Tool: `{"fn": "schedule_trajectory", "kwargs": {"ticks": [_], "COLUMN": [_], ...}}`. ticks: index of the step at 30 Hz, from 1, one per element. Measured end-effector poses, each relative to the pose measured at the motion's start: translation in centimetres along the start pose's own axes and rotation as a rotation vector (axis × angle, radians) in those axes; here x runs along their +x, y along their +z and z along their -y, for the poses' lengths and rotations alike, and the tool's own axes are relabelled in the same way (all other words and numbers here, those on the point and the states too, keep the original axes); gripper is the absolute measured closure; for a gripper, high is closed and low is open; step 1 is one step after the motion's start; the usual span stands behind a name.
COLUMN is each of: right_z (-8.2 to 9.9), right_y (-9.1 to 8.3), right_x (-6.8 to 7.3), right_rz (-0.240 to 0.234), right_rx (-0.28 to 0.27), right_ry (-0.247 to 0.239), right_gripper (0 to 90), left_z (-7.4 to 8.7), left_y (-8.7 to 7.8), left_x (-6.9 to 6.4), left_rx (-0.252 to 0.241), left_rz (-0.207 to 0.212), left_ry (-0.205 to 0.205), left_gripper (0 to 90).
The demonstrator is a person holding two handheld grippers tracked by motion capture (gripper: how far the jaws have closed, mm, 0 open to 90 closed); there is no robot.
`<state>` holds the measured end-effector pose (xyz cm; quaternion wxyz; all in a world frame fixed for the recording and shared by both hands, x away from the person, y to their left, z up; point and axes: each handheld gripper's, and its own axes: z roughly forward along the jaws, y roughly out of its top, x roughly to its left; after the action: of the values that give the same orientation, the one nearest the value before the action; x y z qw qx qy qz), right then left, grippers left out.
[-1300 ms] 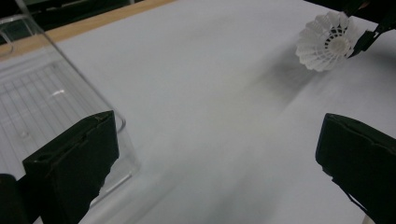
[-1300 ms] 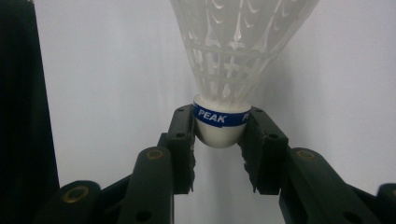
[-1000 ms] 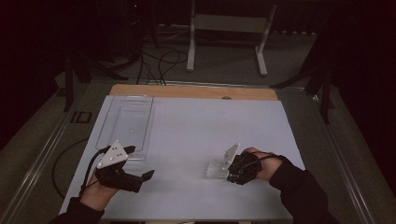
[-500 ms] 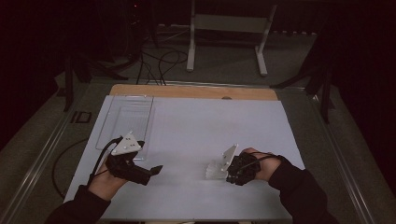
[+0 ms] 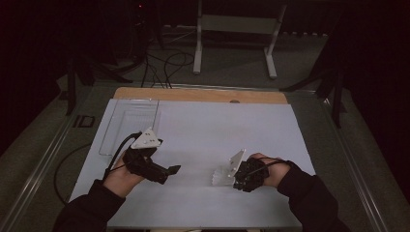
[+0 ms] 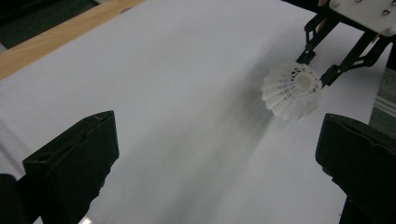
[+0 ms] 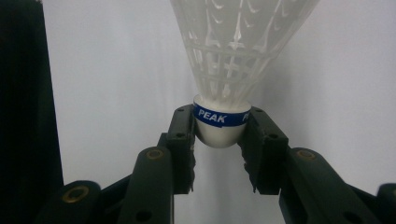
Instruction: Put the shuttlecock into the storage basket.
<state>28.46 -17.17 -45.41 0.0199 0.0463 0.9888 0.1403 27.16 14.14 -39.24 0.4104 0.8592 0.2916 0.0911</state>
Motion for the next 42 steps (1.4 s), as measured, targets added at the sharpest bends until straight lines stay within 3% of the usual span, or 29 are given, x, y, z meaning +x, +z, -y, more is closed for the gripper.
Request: {"fn": "schedule_trajectory", "kwargs": {"ticks": [12, 17, 22, 23, 28, 31, 38, 42], "right_z": [-0.2, -0.3, -0.4, -0.6, -0.8, -1.0, -1.4, -1.6], "right_y": [0.1, 0.2, 0.2, 0.2, 0.2, 0.3, -0.1, -0.1], "right_x": [0.3, 0.5, 0.5, 0.7, 0.8, 0.8, 1.1, 1.2], "right_rz": [-0.001, -0.002, -0.006, -0.005, -0.007, -0.009, -0.004, -0.001], "right_rx": [0.000, -0.004, -0.005, -0.005, -0.011, -0.013, -0.020, -0.018], "right_ry": [-0.006, -0.016, -0.023, -0.027, -0.041, -0.053, -0.067, -0.067], "right_gripper": [65.5, 65.5, 65.5, 65.5, 65.5, 65.5, 65.5, 65.5], "left_z": [-2.4, -2.6, -2.5, -2.5, -2.6, -3.0, -3.2, -2.9], "left_y": [2.4, 3.9, 5.0, 5.4, 6.1, 6.7, 7.8, 8.8], "left_x": [-1.0, -0.9, -0.6, -0.6, -0.9, -1.2, -1.2, -1.0], "left_rx": [0.058, 0.096, 0.126, 0.143, 0.165, 0.173, 0.201, 0.229], "left_rz": [0.060, 0.105, 0.108, 0.103, 0.107, 0.134, 0.143, 0.169], "left_ry": [0.021, 0.001, -0.023, -0.003, 0.011, 0.029, 0.042, 0.040], "left_gripper": [0.1, 0.1, 0.1, 0.1, 0.1, 0.1, 0.2, 0.2]}}
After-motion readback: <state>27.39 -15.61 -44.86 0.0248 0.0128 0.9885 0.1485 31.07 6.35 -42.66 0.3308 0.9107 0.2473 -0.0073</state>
